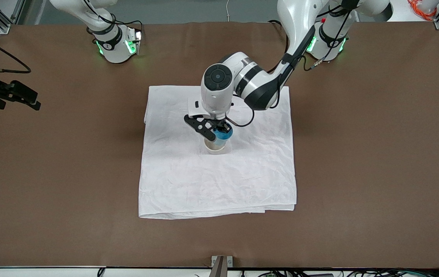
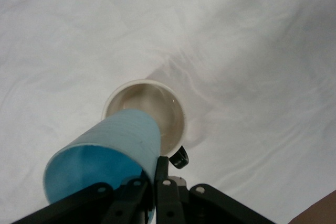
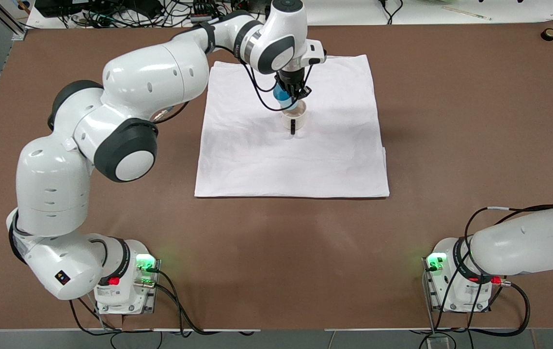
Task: Place blue cup into white mug on cloth
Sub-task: 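Withdraw the right gripper while the left gripper carries the cup over the mug, then lower the blue cup into the white mug with the left gripper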
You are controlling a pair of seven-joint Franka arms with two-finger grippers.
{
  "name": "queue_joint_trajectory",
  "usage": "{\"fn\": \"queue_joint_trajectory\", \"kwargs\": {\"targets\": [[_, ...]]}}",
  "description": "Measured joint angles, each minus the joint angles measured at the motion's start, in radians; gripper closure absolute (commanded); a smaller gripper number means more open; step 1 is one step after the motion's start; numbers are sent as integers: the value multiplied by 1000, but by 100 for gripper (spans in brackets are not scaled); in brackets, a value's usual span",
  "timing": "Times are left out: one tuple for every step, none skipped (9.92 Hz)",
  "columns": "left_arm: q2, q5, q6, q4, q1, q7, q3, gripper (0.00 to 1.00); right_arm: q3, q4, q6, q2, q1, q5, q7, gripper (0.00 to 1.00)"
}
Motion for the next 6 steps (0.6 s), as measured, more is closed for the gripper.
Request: {"fn": "queue_joint_trajectory", "kwargs": {"targets": [[7,0,0,0,-11,-6,0,100,0,0,0,0,-15,6,-5,0],[16,0,0,0,-19,-10,0,100,0,0,0,0,-25,8,-6,0],[24,0,0,0,-21,-11,0,100,0,-2,0,-4,-30,8,-8,0],[30,0,1,0,-21,-12,0,100,0,-12,4,-13,-31,8,-8,0],[35,0,6,0,-22,-14,0,100,1,-28,14,-28,-31,9,-8,0],[40,0,18,0,-25,-14,0,100,3,-39,17,-40,-31,9,-8,0]]}}
